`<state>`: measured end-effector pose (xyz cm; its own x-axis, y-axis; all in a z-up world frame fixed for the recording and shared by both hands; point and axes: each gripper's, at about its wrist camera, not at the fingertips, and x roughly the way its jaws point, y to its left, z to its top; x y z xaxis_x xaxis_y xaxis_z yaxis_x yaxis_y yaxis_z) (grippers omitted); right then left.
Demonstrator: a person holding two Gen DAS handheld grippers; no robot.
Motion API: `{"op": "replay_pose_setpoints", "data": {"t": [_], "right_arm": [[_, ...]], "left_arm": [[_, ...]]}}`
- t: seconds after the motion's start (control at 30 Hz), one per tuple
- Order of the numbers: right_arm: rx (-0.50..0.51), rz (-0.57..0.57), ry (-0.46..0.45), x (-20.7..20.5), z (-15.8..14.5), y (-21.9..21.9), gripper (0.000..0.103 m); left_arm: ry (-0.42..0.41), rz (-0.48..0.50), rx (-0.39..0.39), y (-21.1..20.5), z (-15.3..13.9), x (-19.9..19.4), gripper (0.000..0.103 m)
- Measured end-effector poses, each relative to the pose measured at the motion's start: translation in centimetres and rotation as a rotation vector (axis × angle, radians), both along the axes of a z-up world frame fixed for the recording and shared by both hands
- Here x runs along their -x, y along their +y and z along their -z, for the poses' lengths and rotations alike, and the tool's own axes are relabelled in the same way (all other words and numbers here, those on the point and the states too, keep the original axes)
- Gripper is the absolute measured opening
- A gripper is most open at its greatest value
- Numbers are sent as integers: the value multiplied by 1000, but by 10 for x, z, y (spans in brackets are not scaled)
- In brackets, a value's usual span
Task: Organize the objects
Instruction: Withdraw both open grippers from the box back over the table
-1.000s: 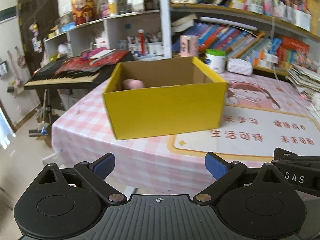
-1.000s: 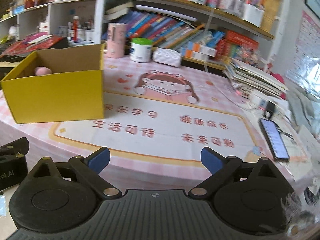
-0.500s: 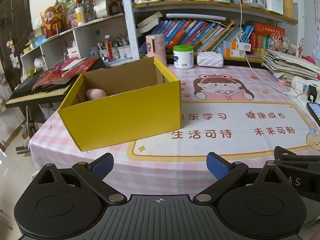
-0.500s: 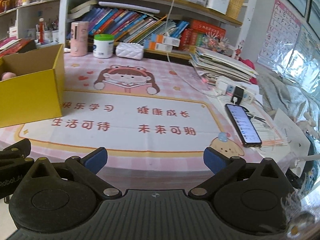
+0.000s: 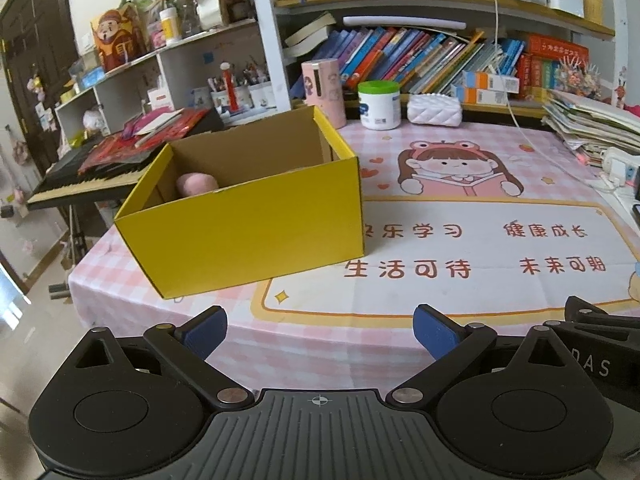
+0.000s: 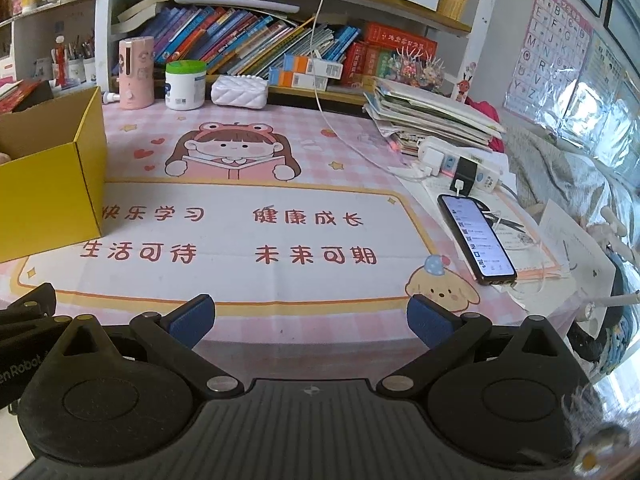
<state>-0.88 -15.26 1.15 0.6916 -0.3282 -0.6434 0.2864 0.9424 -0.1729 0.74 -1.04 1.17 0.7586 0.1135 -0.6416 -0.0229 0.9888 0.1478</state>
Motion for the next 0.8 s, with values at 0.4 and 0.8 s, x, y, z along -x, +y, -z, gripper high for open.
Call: {"op": "replay_pose_setpoints", "data": {"t": [0.4,0.8], "right_arm": [[2,-8,6,0,1,4,103],[8,-8,4,2,1,8,103]], "left_arm": [[-12,-28,-28,1,0,4,101],[-23,-39,-28,8,-2,8,101]]}}
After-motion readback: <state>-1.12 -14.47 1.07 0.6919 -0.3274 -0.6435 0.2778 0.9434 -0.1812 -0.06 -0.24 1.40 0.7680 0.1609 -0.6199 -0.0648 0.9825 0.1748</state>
